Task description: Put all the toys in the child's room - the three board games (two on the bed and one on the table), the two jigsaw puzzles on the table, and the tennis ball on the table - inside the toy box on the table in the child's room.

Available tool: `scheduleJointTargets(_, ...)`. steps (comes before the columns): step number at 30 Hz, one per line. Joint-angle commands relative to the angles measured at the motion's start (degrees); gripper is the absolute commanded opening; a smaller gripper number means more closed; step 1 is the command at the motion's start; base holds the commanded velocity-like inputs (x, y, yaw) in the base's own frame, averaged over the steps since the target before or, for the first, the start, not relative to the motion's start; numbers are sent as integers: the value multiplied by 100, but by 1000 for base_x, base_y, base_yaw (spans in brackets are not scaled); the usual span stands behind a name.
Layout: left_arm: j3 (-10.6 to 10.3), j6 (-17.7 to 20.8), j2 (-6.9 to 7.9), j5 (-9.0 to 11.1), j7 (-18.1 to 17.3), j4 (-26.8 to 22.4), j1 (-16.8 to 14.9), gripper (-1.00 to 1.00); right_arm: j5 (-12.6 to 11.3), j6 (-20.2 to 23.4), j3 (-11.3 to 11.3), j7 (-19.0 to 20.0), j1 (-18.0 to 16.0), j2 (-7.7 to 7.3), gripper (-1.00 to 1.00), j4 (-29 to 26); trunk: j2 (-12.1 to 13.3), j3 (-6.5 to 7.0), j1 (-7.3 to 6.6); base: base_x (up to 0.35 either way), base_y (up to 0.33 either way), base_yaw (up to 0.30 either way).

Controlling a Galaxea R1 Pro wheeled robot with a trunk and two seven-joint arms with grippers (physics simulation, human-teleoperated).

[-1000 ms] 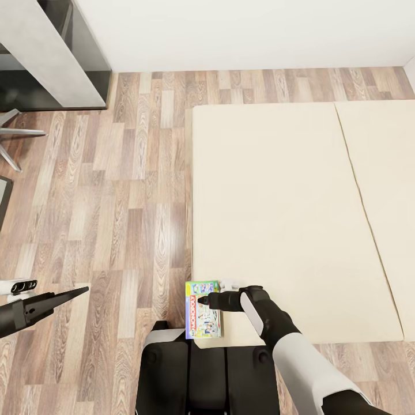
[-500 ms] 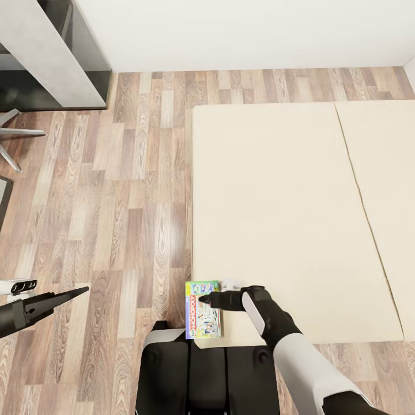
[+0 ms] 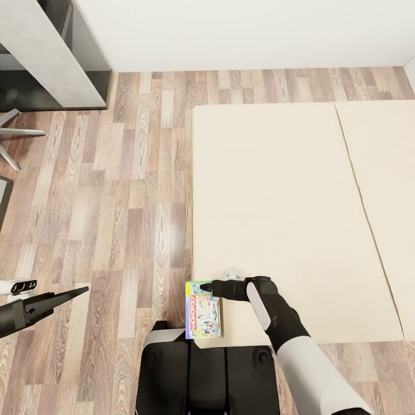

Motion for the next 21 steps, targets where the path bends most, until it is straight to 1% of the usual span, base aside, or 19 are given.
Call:
scheduleJointTargets(1, 0, 61, 2, -5, -24, -1, -1, 100, 12, 100, -5, 14, 48, 1, 100, -139, -8, -6, 4, 0, 0, 0)
scheduleJointTargets(2, 1, 61, 2, -5, -24, -1, 0, 100, 14, 247, -8, 15, 141, 1, 100, -393, -8, -6, 4, 0, 0, 0)
scheduleJointTargets(4, -2, 61, -2, -5, -24, -1, -1, 100, 16, 392, -9, 15, 229, 1, 100, -642, -8, -6, 4, 0, 0, 0)
scheduleJointTargets(7, -5, 61, -5, -10, -24, -1, 1, 100, 13, 689, -16, 16, 431, 1, 100, -1217, -8, -6, 4, 0, 0, 0)
scheduleJointTargets(10, -6, 61, -6, -13, -24, -1, -1, 100, 7, 894, -50, 20, 620, 1, 100, -1710, -8, -6, 4, 0, 0, 0)
scheduleJointTargets(11, -7, 61, -7, -11, -24, -1, -1, 100, 6, 998, -76, 22, 734, 1, 100, -1968, -8, -6, 4, 0, 0, 0)
scheduleJointTargets(13, -7, 61, -7, -12, -24, -1, -1, 100, 5, 1087, -106, 24, 862, 1, 100, -2231, -8, -6, 4, 0, 0, 0)
scheduleJointTargets(14, -7, 61, -7, -13, -24, -1, -2, 100, 4, 1153, -150, 40, 1007, 1, 100, -2502, -8, -6, 4, 0, 0, 0)
scheduleJointTargets(16, -7, 61, -7, -13, -24, -1, 0, 100, 4, 1197, -202, 88, 1174, -13, 100, -2787, -8, -6, 4, 0, 0, 0)
scheduleJointTargets(17, -7, 61, -7, -14, -24, -1, -1, 100, 4, 1223, -254, 170, 1370, -25, 100, -3089, -8, -6, 4, 0, 0, 0)
scheduleJointTargets(19, -7, 61, -7, -14, -24, -1, 2, 100, 4, 1228, -314, 295, 1599, -34, 100, -3390, -8, -6, 4, 0, 0, 0)
scheduleJointTargets(20, -7, 61, -7, -14, -24, -1, 2, 100, 3, 1219, -398, 474, 1841, -43, 100, -3647, -8, -6, 4, 0, 0, 0)
scheduleJointTargets(21, -7, 61, -7, -14, -24, -1, 3, 100, 3, 1211, -456, 589, 1959, -46, 100, -3748, -8, -5, 4, 0, 0, 0)
